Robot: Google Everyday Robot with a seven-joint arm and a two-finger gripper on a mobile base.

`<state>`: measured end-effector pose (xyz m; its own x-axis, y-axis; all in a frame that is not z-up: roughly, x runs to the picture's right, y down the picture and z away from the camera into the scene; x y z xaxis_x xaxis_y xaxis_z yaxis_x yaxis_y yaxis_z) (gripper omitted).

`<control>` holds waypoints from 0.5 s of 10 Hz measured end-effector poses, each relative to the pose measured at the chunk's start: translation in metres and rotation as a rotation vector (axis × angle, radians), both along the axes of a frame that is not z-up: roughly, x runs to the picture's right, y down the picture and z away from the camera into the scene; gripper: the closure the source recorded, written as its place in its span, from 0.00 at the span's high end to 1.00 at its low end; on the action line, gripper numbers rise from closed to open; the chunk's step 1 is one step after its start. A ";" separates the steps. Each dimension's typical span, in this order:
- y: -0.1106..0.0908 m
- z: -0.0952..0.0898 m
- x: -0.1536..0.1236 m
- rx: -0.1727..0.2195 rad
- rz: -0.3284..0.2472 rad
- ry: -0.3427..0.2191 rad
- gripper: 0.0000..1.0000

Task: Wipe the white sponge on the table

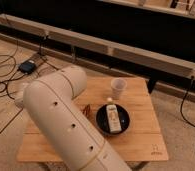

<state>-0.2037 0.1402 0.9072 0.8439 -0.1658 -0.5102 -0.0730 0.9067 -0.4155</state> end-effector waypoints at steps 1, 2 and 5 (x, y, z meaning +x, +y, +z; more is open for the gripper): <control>0.004 -0.004 0.011 -0.012 0.026 0.003 0.00; 0.005 -0.008 0.022 -0.021 0.047 0.012 0.00; -0.006 -0.014 0.052 -0.022 0.118 0.041 0.02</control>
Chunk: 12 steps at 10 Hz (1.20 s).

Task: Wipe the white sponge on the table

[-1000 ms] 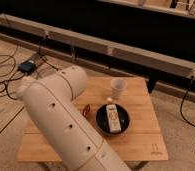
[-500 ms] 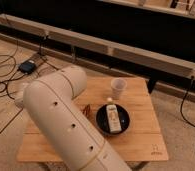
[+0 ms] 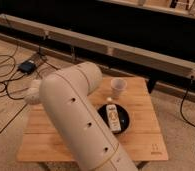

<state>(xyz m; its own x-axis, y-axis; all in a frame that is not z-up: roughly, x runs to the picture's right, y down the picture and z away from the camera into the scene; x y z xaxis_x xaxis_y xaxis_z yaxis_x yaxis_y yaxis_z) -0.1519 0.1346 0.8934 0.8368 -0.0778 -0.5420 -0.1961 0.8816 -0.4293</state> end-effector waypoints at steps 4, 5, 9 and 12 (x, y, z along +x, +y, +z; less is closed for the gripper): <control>-0.017 -0.012 0.002 -0.008 0.068 -0.021 0.39; -0.017 -0.015 0.001 -0.018 0.074 -0.024 0.47; -0.018 -0.021 0.001 -0.034 0.091 -0.032 0.75; -0.017 -0.021 0.001 -0.035 0.090 -0.033 0.75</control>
